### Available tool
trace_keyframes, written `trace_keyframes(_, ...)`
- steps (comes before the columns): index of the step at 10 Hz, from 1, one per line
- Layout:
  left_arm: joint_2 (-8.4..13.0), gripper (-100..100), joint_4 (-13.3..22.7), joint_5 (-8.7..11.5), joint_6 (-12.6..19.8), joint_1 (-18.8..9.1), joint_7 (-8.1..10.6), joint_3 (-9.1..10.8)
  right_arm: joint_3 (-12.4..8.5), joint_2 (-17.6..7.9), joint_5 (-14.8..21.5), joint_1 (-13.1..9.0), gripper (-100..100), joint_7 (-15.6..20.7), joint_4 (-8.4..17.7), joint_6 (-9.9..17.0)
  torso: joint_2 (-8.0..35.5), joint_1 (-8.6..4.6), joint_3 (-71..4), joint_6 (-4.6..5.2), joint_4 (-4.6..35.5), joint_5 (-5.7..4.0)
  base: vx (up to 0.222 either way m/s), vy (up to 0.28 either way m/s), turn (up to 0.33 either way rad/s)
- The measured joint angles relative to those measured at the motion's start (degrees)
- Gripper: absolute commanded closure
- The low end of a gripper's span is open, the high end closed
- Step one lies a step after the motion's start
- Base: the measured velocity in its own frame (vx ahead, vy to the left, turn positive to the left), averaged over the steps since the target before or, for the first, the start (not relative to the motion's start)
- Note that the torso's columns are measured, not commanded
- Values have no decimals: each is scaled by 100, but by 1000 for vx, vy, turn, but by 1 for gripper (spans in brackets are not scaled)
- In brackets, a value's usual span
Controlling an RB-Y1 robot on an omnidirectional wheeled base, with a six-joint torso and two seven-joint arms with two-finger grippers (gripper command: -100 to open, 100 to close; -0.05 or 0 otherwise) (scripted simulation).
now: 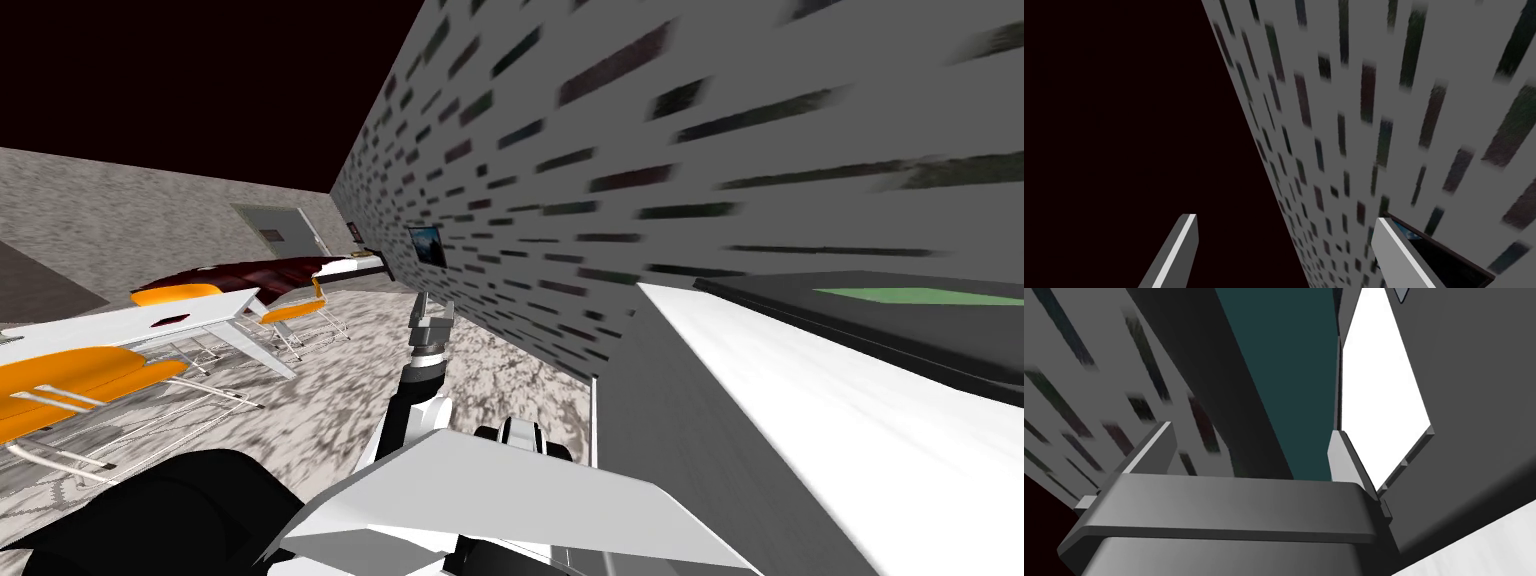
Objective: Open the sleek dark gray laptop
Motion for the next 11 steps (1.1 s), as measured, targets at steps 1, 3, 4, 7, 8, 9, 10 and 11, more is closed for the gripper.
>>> trace_keyframes(1, 0, 0, 0, 0, 0, 1, 0, 0, 154, -194, -44, -112, -100, -16, 106, 105, -22, -1, -11, 11, -5, -2, -29, 2, -36)
trace_keyframes(3, 0, 0, -1, 0, -1, 3, 0, 0, 483, -293, -88, -227, -100, 76, 249, 85, -34, -9, -18, 7, -12, -11, 9, 2, -23)
trace_keyframes(4, 0, 0, -1, 0, -1, 3, 0, 0, 579, -275, -71, -210, -100, 49, 177, 124, -29, -17, -14, -2, -13, -18, -148, -13, 172)
trace_keyframes(7, 0, 0, 0, 0, 0, 1, 0, 1, 1156, -754, -348, -713, -100, 132, 634, 510, 20, 8, 18, 12, 17, 6, -104, -8, 54)
trace_keyframes(8, 0, 0, 0, 0, 0, 2, 0, 0, 1371, -833, -339, -751, -100, 73, 574, 617, -8, 14, -1, 14, 3, 4, 4, 3, -22)
trace_keyframes(9, 0, 0, -1, 0, -1, 3, 0, 0, 1564, -839, -338, -750, -100, 42, 541, 655, -20, 8, -10, 10, -3, 1, -149, 0, 121)
trace_keyframes(10, 0, 0, 0, 0, 0, 0, 0, 0, 1725, -995, -485, -882, -100, 64, 697, 782, 16, 0, 7, -14, 6, 1, -188, -20, 140)
trace_keyframes(11, 0, 0, 0, 0, 0, 0, 0, 0, 1873, -1198, -621, -1051, -100, 109, 943, 882, 27, -5, 18, 0, 17, 5, -115, -7, 5)
